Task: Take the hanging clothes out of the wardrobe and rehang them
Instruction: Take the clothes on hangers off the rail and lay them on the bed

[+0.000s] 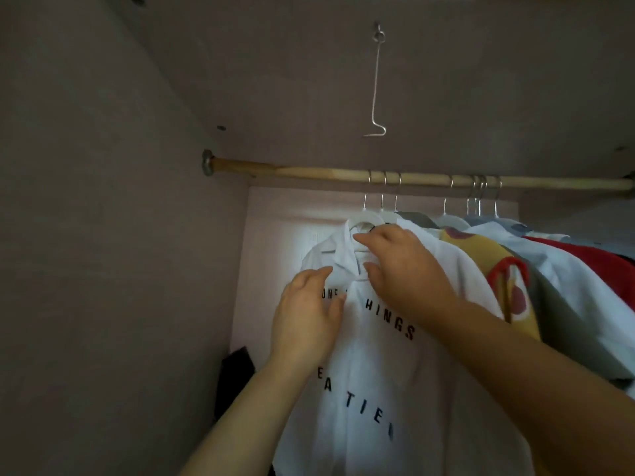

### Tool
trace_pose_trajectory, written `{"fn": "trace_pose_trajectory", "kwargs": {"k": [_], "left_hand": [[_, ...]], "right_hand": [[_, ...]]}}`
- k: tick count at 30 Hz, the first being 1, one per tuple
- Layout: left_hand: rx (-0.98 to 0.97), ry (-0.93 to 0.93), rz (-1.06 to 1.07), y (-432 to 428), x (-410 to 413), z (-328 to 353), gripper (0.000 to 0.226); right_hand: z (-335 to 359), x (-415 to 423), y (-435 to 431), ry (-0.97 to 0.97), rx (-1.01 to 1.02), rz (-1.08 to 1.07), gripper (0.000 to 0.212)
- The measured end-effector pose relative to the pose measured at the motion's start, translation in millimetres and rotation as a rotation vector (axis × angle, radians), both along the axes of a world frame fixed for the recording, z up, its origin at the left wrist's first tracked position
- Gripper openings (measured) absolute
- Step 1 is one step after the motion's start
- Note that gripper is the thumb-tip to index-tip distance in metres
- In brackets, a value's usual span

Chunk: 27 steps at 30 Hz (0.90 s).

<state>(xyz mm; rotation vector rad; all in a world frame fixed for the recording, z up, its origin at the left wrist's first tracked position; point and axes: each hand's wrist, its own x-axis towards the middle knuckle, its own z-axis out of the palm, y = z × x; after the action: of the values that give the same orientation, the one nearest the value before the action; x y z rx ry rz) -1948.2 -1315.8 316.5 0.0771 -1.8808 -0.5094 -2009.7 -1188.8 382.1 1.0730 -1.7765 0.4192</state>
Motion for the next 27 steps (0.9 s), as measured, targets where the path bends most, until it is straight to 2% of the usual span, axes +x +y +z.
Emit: {"fn": "trace_pose_trajectory", "kwargs": {"k": [5, 9, 14, 20, 27], "left_hand": [[-0.042, 0.010, -0.018, -17, -31, 17, 0.048], [-0.086, 0.024, 0.001, -30, -47, 23, 0.048], [-0.105, 0.034, 0.018, -42, -62, 23, 0.048], [-0.150, 0.064, 0.066, -44, -76, 41, 0.048], [-0.242, 0.175, 0.161, -31, -68, 75, 0.048]], "right_hand": [[33, -43, -32, 0.094, -0.012, -0.076, 0.048], [46, -72, -39, 0.161, -0.051, -0.218, 0.050], [57, -105, -31, 0.206, -0.084, -0.306, 0.043], [67, -122, -26, 0.332, -0.091, -0.270, 0.025], [78, -98, -9, 0.346, -0.212, -0.168, 0.034]]}}
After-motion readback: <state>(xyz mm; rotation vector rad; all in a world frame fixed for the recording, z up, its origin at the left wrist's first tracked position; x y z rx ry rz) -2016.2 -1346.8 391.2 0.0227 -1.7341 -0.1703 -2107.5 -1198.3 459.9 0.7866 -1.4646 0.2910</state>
